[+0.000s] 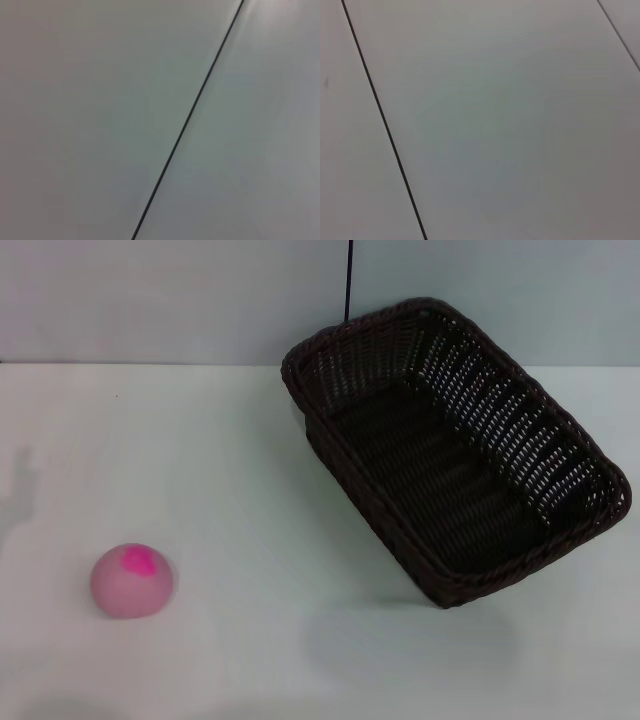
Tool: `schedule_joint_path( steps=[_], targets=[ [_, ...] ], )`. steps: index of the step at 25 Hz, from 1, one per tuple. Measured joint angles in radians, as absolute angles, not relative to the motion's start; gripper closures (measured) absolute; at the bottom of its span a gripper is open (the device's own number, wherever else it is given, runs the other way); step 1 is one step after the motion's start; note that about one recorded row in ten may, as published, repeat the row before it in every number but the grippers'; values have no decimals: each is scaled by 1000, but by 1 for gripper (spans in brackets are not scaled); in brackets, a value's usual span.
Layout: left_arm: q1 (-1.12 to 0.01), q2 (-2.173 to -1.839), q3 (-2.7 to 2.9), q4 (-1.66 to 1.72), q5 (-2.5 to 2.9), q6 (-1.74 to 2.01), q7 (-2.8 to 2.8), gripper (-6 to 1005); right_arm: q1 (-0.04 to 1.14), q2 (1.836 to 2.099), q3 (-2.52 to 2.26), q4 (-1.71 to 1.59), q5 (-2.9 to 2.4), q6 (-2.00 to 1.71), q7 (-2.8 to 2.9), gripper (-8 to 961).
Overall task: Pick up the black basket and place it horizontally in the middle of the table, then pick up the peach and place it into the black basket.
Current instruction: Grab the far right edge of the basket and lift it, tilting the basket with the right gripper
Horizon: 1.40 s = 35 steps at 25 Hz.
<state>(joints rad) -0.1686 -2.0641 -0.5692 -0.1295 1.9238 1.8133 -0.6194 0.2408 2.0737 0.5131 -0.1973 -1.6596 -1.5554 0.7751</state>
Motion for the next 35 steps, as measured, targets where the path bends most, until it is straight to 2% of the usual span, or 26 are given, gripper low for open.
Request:
schedule_joint_path(
  steps=[5,11,16,19,27,35],
  targets=[
    [-170,-2064,-569,-129,1924,1815,-620,423,242,2073,513,-193,-1660,-1555,775,322],
    [-169,-2064,-574,-132,1920,1815,-620,537,240,2070,495,-198,-1667,-1551,794,309],
    [-172,-2065,-575,-132,1922,1811,-629,341,243,2062,325,-315,-1671,-1558,1006,299],
    [-174,-2065,-575,-130,1920,1805,-638,306,249,2047,137,-457,-1672,-1563,1238,292],
    [-175,-2065,-575,-129,1917,1794,-645,211,288,1961,-219,-897,-1855,-1668,1830,275],
    [-171,-2065,-571,-129,1921,1785,-645,211,514,1867,-236,-1141,-2250,-1931,2015,258]
  ],
)
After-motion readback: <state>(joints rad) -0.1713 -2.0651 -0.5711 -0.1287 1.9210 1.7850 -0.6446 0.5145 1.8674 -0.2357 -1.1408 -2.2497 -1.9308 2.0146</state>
